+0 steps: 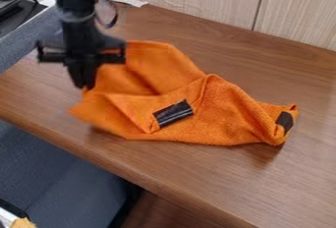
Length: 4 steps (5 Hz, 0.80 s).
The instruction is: Unfold the cloth from bottom right to top left
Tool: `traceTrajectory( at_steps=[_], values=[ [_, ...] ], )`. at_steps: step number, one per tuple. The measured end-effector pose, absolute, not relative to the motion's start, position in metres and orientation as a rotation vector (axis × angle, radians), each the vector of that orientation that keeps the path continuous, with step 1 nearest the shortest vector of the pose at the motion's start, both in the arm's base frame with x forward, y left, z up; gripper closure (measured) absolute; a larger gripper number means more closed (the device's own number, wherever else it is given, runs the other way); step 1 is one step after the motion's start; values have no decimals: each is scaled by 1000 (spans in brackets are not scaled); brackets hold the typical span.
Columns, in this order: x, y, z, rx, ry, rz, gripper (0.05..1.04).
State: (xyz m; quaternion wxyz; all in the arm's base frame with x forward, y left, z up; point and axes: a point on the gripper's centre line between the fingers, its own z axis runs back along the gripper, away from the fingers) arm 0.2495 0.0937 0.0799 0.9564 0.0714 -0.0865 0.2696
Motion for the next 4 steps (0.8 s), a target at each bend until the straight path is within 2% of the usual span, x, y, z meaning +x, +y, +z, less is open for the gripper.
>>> traceTrajectory(
  at_steps=[2,3,4],
  values=[
    [251,108,43,118,-98,584,1001],
    [254,112,43,128,-68,599,846],
    [255,113,51,173,-44,588,584]
  ],
)
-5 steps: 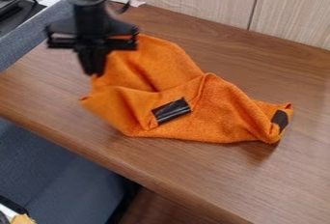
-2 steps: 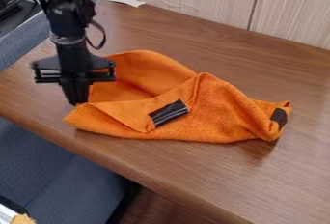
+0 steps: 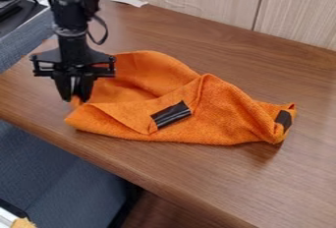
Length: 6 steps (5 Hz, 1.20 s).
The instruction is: Unfold the cloth from bottom right to top left
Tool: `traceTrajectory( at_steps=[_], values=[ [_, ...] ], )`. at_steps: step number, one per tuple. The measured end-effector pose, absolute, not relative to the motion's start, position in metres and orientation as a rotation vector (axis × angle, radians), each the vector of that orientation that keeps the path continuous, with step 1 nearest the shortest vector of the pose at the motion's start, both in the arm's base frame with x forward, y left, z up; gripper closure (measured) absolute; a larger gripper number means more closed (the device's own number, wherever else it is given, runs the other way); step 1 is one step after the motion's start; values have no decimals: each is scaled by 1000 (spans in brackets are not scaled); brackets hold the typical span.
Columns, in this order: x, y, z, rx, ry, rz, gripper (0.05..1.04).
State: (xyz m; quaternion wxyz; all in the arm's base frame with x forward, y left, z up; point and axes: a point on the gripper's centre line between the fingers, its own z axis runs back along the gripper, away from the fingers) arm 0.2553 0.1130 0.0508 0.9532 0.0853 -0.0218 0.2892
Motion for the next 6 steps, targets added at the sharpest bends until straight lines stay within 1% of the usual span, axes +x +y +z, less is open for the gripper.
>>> traceTrajectory(
  at_steps=[1,2,4,5,6],
  values=[
    [253,113,56,192,-38,590,276],
    [257,116,73,237,-46,584,78],
    [260,114,113,222,-125,588,83],
    [264,109,132,158,-196,611,83],
    [262,111,132,158,-193,618,83]
  ],
)
